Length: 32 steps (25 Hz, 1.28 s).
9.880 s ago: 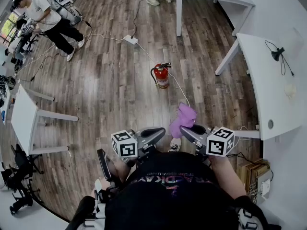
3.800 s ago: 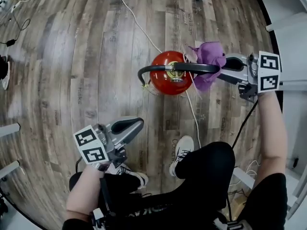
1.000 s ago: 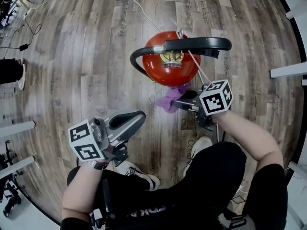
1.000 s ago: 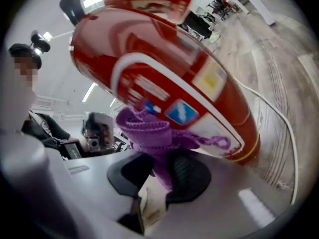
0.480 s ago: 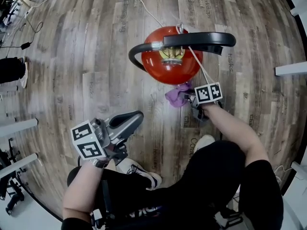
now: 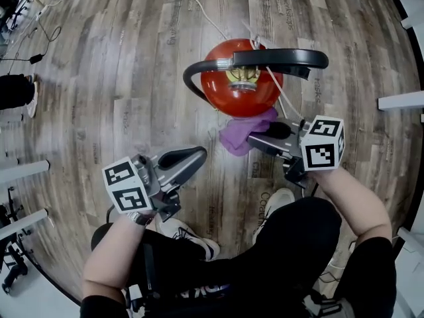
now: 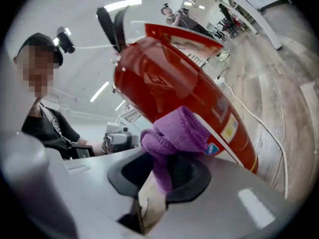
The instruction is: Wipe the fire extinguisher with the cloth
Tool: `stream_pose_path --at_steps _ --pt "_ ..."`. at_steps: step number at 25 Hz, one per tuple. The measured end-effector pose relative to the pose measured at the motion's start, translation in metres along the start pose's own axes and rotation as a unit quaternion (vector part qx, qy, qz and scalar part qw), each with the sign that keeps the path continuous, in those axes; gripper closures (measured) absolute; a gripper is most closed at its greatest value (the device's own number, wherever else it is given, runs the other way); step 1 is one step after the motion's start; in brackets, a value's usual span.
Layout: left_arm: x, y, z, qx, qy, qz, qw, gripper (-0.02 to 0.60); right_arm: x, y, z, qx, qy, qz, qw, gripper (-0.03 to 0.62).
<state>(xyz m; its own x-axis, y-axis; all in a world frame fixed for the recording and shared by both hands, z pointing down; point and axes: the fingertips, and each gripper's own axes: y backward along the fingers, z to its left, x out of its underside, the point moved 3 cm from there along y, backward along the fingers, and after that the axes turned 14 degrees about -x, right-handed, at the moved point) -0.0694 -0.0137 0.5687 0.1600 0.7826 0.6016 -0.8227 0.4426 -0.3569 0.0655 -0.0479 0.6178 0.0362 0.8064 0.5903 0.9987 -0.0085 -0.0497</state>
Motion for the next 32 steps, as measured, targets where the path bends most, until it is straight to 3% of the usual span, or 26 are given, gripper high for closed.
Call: stream_pose_path --at_steps 4,7,15,19,22,26,29,32 --pt "-0.004 0.000 -0.004 0.007 0.005 -0.007 0.9999 0.583 -0.032 -0.001 0.044 -0.039 0.005 -0.014 0.999 0.513" --pt "-0.008 0.003 -0.009 0.011 0.005 -0.016 0.9998 0.583 -0.050 0.008 0.070 -0.051 0.042 -0.004 0.998 0.511" --pt "-0.019 0.014 -0.017 0.025 0.008 -0.033 0.9991 0.583 -0.108 0.124 0.080 0.058 0.109 0.016 0.992 0.511" --pt "-0.021 0.014 -0.017 0.030 0.009 -0.038 0.9988 0.583 -0.166 0.137 0.090 0.061 0.165 0.117 0.978 0.511" --pt "-0.021 0.014 -0.018 0.035 0.010 -0.037 0.9987 0.583 -0.212 0.118 0.095 0.035 0.210 0.225 0.951 0.511" --pt "-0.022 0.017 -0.025 0.040 0.012 -0.042 0.9983 0.583 -0.248 0.064 0.076 -0.004 0.250 0.383 0.889 0.511" --pt "-0.025 0.025 -0.028 0.040 0.018 -0.047 0.9979 0.583 -0.241 0.015 0.041 -0.021 0.236 0.490 0.839 0.511" --pt "-0.027 0.036 -0.031 0.037 0.028 -0.055 0.9974 0.583 -0.224 -0.016 0.012 -0.039 0.217 0.546 0.808 0.513"
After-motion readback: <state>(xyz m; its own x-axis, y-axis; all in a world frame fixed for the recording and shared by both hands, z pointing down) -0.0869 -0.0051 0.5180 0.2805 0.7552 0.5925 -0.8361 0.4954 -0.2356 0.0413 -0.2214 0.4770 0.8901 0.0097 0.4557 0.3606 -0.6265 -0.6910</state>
